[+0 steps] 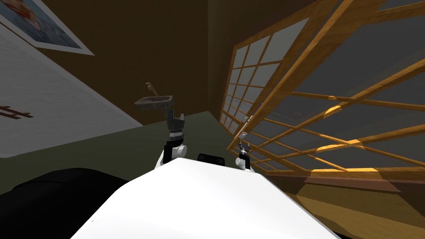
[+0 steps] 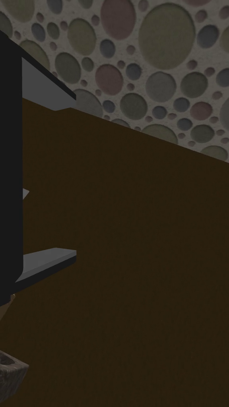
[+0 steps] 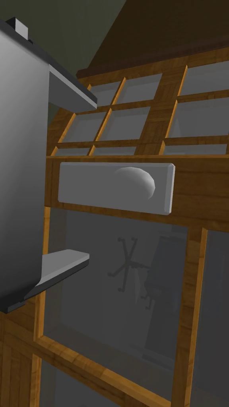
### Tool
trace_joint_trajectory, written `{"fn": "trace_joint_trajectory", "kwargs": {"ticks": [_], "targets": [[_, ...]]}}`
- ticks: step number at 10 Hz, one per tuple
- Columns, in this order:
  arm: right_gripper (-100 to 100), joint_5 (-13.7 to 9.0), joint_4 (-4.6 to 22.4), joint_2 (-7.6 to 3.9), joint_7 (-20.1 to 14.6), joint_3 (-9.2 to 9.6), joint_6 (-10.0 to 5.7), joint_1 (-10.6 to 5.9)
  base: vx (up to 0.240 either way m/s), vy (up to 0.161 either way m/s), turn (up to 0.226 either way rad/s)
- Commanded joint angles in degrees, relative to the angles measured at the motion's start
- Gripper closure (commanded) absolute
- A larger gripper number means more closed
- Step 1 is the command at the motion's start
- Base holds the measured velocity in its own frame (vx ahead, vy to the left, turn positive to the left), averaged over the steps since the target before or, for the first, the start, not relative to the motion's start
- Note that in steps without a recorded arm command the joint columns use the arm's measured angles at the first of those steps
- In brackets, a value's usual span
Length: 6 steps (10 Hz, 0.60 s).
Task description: Pull the door open
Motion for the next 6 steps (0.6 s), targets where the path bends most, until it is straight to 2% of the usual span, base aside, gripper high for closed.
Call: {"fn": "trace_joint_trajectory", "kwargs": {"ticks": [1, 2, 3, 5, 6], "targets": [[-100, -0.25, 0.77, -1.36, -1.75, -0.3, -0.57, 0.39, 0.191, 0.0, 0.093], [-100, -0.25, 0.77, -1.36, -1.75, -0.3, -0.57, 0.39, 0.131, 0.005, 0.041], [-100, -0.51, 1.25, -2.8, -3.35, -0.6, -0.99, 1.04, 0.152, 0.005, 0.123], [-100, -0.83, 1.85, -4.61, -5.37, -0.98, -1.52, 1.86, 0.215, -0.038, 0.099], [-100, -0.65, 3.24, -3.99, -4.96, -0.74, -1.91, 0.6, 0.092, -0.018, 0.023]]}}
